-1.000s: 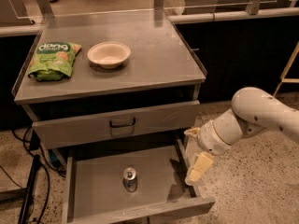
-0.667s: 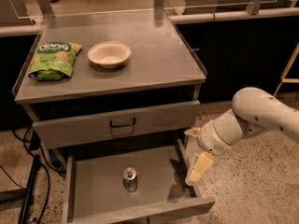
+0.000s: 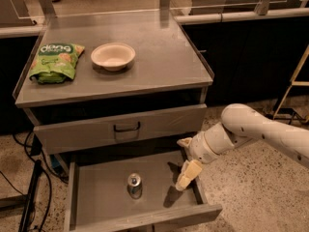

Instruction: Pick redbull can from middle drawer and place on counter

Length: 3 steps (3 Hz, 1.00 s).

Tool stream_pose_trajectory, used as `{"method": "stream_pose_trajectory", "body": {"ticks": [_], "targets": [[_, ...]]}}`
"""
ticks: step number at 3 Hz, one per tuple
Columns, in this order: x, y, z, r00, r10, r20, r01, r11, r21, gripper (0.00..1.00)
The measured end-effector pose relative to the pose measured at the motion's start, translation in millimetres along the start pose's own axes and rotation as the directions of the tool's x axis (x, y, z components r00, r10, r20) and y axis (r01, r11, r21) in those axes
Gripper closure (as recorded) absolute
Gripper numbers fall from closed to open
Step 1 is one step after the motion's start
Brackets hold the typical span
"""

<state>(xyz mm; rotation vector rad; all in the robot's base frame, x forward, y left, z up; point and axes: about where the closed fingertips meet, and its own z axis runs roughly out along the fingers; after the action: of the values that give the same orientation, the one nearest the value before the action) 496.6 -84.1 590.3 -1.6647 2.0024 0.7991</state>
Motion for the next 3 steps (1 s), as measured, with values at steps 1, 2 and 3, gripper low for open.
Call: {"method": "stream_pose_trajectory", "body": {"ticks": [1, 2, 3], "targets": [[0.0, 0.0, 0.0, 1.000, 0.000, 0.000, 0.000, 1.0000, 0.000, 0.00], [11.0, 6.0, 27.8, 0.999, 0.033, 0.031, -0.032, 0.9991, -0.026, 0.00], [26.0, 6.3, 57.4, 0.997, 0.069, 0.037, -0.067, 0.9967, -0.046, 0.00]]}}
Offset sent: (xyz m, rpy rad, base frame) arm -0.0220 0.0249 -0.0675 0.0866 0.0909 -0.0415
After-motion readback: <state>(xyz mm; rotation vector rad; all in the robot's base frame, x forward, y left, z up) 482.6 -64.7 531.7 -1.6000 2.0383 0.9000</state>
